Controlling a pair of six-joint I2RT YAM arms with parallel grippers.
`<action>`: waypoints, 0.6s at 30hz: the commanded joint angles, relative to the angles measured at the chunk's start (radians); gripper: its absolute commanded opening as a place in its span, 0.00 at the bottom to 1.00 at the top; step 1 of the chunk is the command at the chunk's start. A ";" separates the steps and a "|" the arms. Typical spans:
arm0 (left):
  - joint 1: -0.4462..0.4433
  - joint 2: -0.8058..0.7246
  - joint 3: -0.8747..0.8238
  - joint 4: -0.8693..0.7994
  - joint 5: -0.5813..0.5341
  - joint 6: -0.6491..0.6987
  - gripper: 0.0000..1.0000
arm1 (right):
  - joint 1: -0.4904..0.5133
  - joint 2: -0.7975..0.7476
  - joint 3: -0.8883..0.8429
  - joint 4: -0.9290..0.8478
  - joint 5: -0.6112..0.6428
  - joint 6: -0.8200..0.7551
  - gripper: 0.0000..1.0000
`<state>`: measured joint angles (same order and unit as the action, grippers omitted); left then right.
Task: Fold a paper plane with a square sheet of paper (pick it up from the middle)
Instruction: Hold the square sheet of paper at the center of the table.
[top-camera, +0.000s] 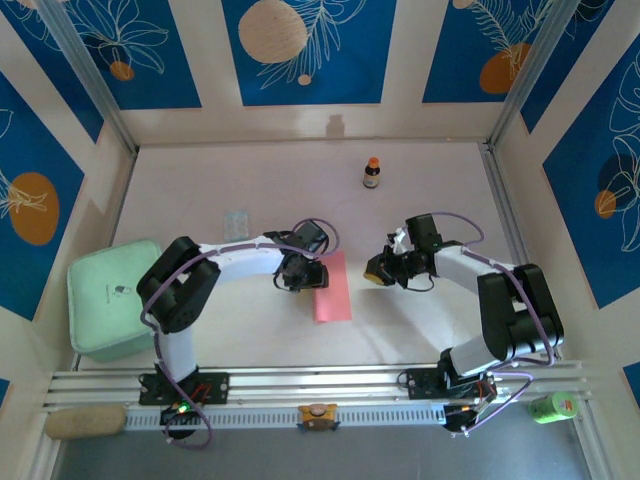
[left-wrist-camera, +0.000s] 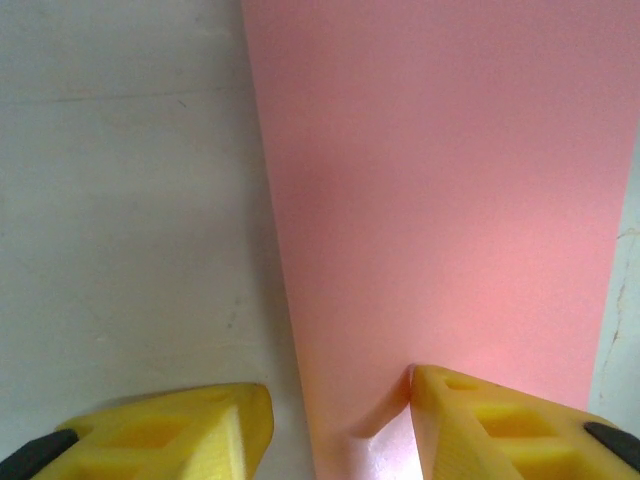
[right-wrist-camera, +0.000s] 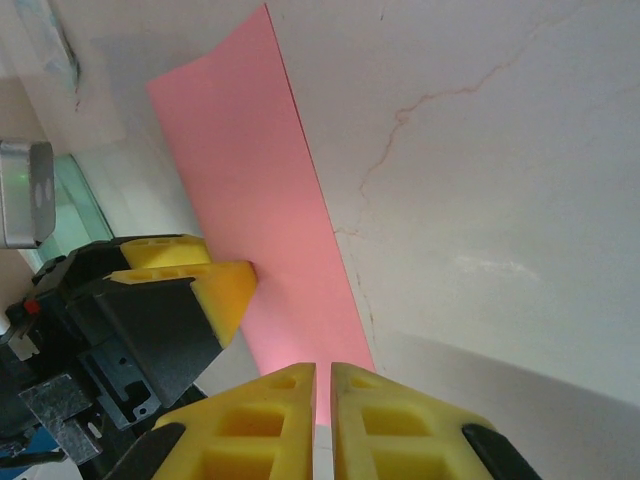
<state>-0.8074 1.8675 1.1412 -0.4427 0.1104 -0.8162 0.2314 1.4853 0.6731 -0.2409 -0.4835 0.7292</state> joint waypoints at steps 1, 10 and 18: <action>-0.001 0.105 -0.032 0.048 -0.039 0.023 0.48 | 0.011 0.015 0.025 -0.001 -0.036 -0.013 0.13; -0.003 0.110 -0.031 0.043 -0.044 0.032 0.47 | 0.014 0.021 0.029 -0.001 -0.037 -0.013 0.13; -0.003 0.109 -0.033 0.045 -0.042 0.025 0.47 | 0.018 0.021 0.030 -0.001 -0.040 -0.016 0.13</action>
<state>-0.8074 1.8687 1.1419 -0.4458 0.1104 -0.8055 0.2424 1.4910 0.6785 -0.2356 -0.4908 0.7292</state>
